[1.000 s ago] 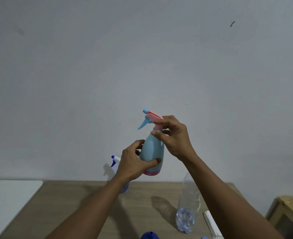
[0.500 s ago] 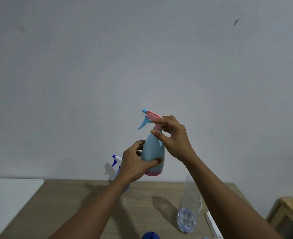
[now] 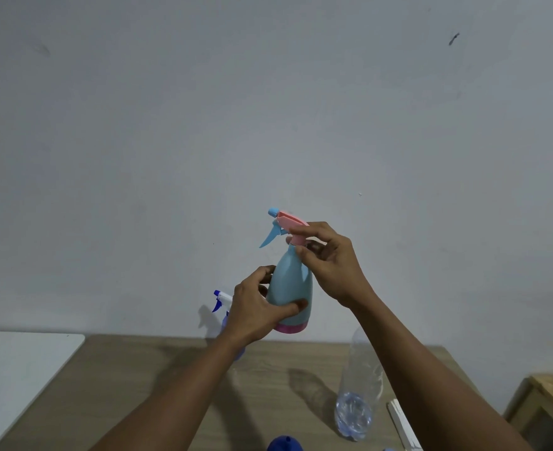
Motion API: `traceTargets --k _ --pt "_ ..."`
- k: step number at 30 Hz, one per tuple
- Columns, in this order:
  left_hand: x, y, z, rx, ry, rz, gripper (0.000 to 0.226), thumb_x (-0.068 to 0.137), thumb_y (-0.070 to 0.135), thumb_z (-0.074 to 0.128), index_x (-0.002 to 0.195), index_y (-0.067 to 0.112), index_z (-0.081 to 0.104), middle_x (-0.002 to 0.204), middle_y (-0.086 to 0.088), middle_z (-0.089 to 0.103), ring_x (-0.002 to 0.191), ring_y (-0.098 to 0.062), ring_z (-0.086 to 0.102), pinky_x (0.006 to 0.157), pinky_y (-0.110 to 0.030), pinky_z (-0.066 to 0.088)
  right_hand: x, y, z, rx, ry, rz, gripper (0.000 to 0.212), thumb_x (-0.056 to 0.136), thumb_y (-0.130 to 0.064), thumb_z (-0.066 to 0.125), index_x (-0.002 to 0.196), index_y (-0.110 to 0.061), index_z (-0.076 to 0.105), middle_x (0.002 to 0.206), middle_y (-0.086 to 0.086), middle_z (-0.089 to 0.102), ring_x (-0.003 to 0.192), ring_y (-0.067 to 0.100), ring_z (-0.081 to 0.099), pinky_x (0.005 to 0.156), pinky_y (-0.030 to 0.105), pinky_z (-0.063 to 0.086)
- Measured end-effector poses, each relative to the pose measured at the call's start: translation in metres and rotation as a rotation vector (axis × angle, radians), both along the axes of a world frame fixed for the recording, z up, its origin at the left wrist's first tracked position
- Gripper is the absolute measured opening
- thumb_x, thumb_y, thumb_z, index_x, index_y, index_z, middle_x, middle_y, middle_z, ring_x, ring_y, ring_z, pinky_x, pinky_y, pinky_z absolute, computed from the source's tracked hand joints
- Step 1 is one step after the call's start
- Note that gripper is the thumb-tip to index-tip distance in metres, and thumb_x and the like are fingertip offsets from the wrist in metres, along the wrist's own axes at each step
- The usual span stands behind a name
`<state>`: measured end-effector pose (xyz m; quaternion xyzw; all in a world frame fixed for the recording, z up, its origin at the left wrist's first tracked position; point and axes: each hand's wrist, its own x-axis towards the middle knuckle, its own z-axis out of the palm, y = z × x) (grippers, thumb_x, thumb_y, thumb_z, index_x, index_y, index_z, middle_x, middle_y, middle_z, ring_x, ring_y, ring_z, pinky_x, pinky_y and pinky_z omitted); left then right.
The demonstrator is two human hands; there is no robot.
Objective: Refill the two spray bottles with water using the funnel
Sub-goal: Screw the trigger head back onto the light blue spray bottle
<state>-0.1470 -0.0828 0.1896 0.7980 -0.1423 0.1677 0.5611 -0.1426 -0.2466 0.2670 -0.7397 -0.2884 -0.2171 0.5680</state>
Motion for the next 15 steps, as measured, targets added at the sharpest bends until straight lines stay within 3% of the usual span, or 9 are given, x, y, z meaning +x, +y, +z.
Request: traceTargets --k 3,7,10,15 --pt "0.0013 0.0019 0.0006 0.011 -0.014 0.022 0.077 0.053 0.064 0.081 0.119 0.037 0.052 0.11 0.021 0.061 0.098 -0.011 0.063 0.07 -0.02 0.06 -0.0005 0.001 0.0023 0.012 -0.007 -0.007 0.035 0.087 0.001 0.073 0.117 -0.018 0.073 0.115 0.006 0.064 0.108 0.017 0.067 0.097 0.033 0.055" --pt "0.0021 -0.0043 -0.0032 0.027 0.012 0.027 0.077 0.063 0.05 0.088 0.128 0.026 0.054 0.118 0.01 0.062 0.101 -0.016 0.063 0.077 -0.026 0.061 -0.0001 0.0048 0.0036 -0.009 -0.049 -0.126 0.037 0.08 -0.013 0.083 0.11 -0.031 0.072 0.111 -0.002 0.063 0.093 0.006 0.062 0.084 0.026 0.055" --pt "0.0024 -0.0052 -0.0036 0.002 0.02 0.028 0.079 0.062 0.051 0.088 0.128 0.026 0.054 0.119 0.01 0.062 0.104 -0.016 0.062 0.079 -0.03 0.062 0.0005 0.005 0.003 -0.054 -0.051 -0.118 0.034 0.086 -0.014 0.078 0.113 -0.033 0.071 0.114 -0.008 0.063 0.102 0.006 0.063 0.091 0.025 0.054" --pt "0.0015 0.0014 0.0037 -0.014 -0.004 0.002 0.073 0.054 0.062 0.082 0.116 0.04 0.052 0.109 0.023 0.061 0.099 -0.011 0.064 0.071 -0.02 0.059 0.001 -0.0014 0.0058 0.006 0.029 0.023 0.037 0.092 0.003 0.067 0.122 -0.018 0.071 0.125 0.004 0.063 0.116 0.022 0.066 0.102 0.035 0.053"
